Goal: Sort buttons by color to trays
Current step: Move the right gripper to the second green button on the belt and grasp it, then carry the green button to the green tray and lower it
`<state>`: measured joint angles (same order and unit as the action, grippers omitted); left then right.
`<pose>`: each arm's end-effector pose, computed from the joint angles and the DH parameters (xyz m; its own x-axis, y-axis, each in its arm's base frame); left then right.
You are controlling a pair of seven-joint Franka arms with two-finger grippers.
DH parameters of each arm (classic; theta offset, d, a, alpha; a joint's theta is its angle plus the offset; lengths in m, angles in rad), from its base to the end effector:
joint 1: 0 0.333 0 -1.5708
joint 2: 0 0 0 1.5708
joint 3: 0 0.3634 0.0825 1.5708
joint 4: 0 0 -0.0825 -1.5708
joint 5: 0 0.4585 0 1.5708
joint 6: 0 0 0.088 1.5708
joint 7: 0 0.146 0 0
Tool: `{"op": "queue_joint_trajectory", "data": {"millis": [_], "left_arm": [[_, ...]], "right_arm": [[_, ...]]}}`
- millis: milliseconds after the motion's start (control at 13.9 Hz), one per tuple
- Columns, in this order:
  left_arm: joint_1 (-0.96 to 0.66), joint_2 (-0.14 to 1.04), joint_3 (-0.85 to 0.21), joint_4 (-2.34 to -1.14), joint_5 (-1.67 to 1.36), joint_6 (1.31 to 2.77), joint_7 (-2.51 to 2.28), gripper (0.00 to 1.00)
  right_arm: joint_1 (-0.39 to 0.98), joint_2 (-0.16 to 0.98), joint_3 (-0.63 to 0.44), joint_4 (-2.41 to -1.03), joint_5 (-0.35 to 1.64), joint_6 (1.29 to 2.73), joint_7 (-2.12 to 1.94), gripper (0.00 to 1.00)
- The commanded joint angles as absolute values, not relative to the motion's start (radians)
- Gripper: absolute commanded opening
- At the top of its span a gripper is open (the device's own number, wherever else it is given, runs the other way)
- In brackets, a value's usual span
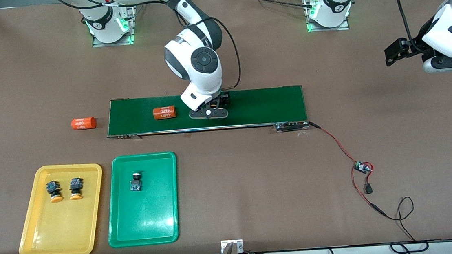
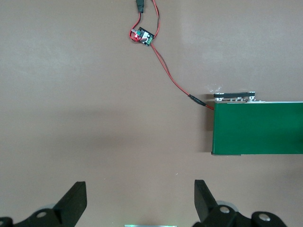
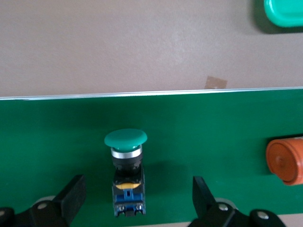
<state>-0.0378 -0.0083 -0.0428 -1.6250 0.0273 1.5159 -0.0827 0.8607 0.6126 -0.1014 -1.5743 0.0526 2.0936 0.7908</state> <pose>0.6125 -0.0454 0.6044 0.9952 0.0040 -0.0980 0.0005 -0.9994 -0.0358 0.5516 0.5411 0.2336 0.9976 -0.0460 -0.0522 -0.0420 -0.9963 0.0744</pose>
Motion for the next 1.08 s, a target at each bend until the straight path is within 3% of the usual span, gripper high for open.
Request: {"op": "queue_joint_trajectory", "data": {"millis": [0, 72, 576, 1009], "left_arm": [[-0.038, 0.000, -0.041, -1.594, 0.029, 1.485, -0.072, 1.00], [-0.038, 0.000, -0.041, -1.594, 0.029, 1.486, -0.072, 1.00], [-0.040, 0.000, -0.043, -1.592, 0.029, 1.486, -0.072, 1.00], [-0.040, 0.002, -0.041, -1.592, 0.028, 1.486, -0.072, 1.00]], "right_arm": [[0.856, 0.626, -0.098, -1.578, 0.089, 2.105, 0.827, 0.85], [0.854, 0.627, -0.098, -1.580, 0.094, 2.105, 0.833, 0.68], [0.845, 0.632, -0.098, -1.577, 0.097, 2.105, 0.844, 0.23], [0.700, 0.620, -0.110, -1.484, 0.091, 2.111, 0.722, 0.21]]}}
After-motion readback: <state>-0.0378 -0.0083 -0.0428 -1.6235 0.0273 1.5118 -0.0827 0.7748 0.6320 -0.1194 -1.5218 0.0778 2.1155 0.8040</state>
